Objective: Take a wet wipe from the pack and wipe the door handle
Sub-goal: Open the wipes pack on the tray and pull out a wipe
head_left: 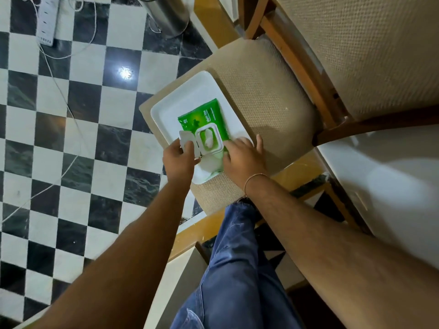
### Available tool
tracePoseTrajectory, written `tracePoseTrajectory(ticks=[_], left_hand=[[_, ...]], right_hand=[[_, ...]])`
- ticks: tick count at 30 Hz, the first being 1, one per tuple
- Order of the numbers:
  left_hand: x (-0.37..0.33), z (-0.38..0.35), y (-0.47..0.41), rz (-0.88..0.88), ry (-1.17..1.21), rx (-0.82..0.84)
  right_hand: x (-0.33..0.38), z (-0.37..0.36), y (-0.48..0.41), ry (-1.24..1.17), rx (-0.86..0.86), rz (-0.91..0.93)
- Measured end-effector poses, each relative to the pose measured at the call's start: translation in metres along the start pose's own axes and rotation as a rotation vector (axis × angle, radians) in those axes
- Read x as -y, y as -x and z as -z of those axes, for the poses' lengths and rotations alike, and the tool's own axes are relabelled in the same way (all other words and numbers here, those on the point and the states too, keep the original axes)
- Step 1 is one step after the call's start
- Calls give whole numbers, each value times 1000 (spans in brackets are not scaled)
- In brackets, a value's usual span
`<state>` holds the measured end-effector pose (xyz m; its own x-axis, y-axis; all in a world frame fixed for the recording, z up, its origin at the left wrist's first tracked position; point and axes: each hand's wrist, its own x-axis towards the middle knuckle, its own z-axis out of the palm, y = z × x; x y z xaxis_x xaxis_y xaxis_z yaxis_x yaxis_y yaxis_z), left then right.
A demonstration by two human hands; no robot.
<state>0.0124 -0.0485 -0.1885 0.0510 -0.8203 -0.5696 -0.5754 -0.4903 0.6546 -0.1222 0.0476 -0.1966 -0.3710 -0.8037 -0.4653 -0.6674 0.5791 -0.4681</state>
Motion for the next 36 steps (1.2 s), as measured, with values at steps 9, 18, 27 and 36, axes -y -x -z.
tracePoseTrajectory(ticks=[9, 18, 27, 36], left_hand=[[18, 0, 6, -37, 62, 77], [13, -15, -4, -131, -390, -15], [-2, -42, -9, -175, -569, 114], [-25, -13, 34, -232, -741, 47]], right_hand=[[22, -5, -39, 97, -126, 37], [21, -2, -34, -156, -242, 33], [15, 52, 10, -449, -518, 4], [7, 131, 66, -824, -601, -148]])
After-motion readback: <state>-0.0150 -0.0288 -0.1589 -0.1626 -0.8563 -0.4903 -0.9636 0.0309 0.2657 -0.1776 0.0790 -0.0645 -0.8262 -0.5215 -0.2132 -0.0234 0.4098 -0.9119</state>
